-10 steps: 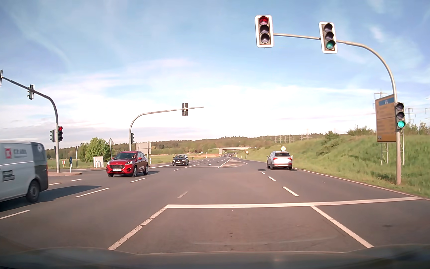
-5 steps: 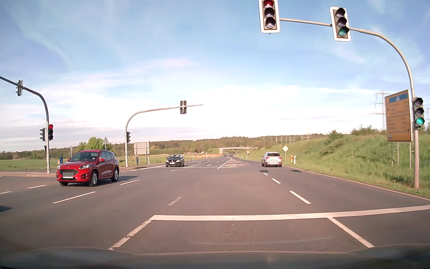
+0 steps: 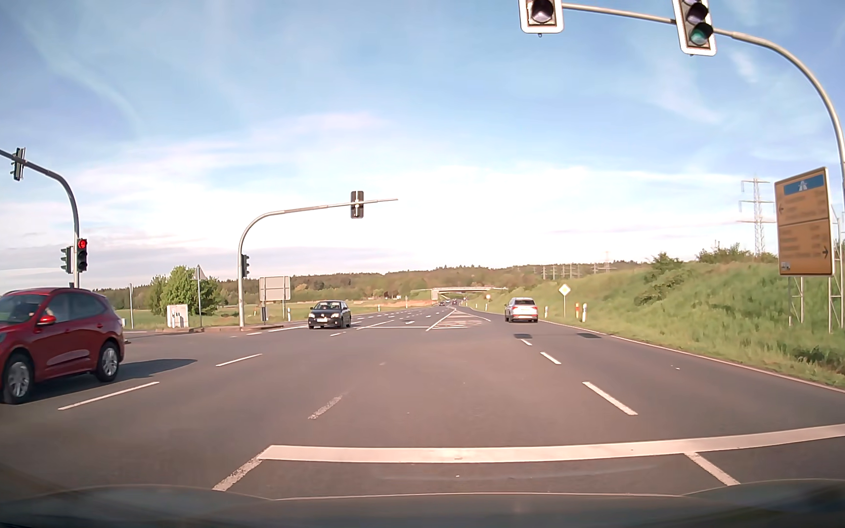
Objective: Follow the waypoints while adhering to traffic rules and regulations
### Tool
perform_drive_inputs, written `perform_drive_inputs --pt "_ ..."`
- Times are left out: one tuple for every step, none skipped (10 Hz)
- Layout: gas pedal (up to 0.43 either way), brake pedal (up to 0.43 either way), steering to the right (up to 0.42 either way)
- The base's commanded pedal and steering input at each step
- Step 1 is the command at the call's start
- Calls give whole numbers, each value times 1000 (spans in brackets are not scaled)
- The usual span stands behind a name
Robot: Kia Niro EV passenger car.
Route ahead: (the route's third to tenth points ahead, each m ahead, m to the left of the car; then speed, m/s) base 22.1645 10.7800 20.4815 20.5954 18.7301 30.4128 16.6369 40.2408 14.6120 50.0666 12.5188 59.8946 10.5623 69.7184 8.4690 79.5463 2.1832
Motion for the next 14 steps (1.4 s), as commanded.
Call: perform_drive_inputs --pt "0 226 -9" --pt "0 226 -9" --pt "0 226 -10" --pt "0 226 -10" --pt "0 226 -11" --pt "0 226 -11" --pt "0 226 -11" --pt "0 226 -11" --pt "0 226 -11" --pt "0 226 -11" --pt "0 226 -11" --pt "0 226 -11" --pt "0 226 -11" --pt "0 226 -11"
